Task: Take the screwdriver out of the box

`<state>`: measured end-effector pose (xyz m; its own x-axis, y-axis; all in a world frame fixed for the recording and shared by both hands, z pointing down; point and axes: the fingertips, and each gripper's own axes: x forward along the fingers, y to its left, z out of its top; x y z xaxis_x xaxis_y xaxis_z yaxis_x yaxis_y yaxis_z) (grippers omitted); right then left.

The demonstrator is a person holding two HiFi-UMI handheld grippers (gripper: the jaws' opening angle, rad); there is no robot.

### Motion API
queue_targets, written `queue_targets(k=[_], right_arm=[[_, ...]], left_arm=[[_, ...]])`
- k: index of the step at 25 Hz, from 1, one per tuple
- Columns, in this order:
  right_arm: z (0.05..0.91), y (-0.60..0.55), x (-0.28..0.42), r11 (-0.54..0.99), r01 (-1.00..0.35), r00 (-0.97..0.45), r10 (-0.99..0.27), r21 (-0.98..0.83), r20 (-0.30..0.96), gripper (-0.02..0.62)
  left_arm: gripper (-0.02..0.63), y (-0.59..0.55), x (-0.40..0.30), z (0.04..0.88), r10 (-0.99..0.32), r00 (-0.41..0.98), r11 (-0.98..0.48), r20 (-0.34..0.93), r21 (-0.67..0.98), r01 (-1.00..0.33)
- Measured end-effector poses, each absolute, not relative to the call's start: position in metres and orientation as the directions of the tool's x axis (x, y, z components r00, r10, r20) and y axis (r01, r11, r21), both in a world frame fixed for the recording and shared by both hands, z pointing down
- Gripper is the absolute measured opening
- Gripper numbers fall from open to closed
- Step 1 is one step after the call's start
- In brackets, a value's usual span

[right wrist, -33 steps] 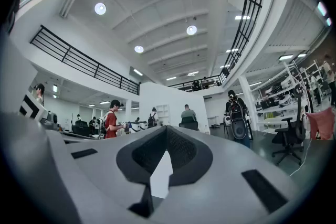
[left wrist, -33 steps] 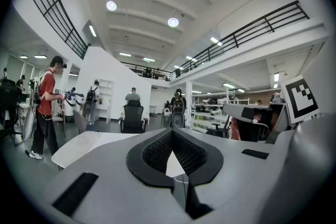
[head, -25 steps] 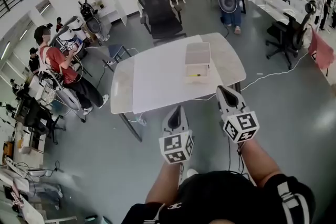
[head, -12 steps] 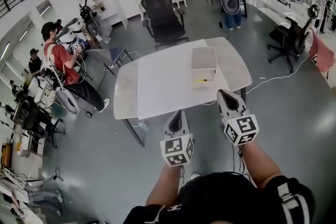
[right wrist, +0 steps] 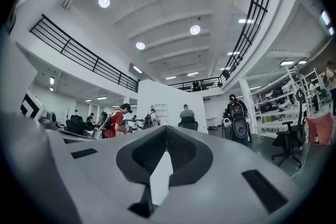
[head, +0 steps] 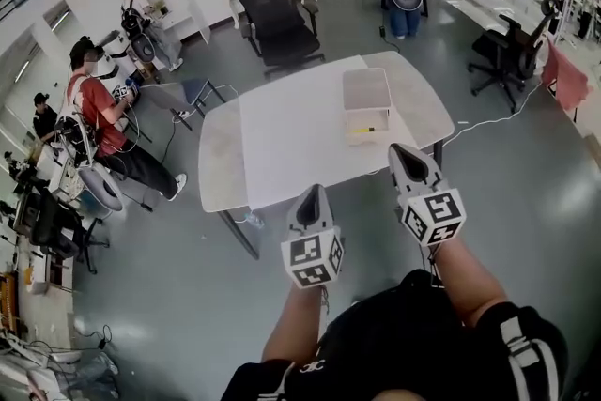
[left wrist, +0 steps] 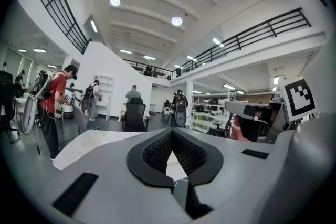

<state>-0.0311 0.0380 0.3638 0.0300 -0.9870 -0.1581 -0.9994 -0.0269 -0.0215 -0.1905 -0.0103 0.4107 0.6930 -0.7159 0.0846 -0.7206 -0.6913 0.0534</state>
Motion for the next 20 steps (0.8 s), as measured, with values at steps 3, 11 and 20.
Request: queue_targets(k=[3,11,20], right_arm=[[0.365,0.029,-0.032,-0.031,-0.999,0.033,-0.987,-0.015,-0.156,0.012],[0.376,-0.003,-0.001,-0.031,-0.999,0.037,-0.988,-0.044,-0.150,0.012],[0.392,-0.075,0.068,-0.020,-1.000,0.022,-0.993,-0.019,-0.119,0.012]], left_arm=[[0.014,-0.021,-0.196,0.412,-0.722,0.687,-0.685,0.084,0.059,-0.726],[0.014,-0.051,-0.172,0.418,-0.724,0.681,-0.683,0.111,0.028,-0.730],[0.014,-0.114,-0.105,0.417,-0.742,0.663,-0.666,0.103,0.000,-0.746]])
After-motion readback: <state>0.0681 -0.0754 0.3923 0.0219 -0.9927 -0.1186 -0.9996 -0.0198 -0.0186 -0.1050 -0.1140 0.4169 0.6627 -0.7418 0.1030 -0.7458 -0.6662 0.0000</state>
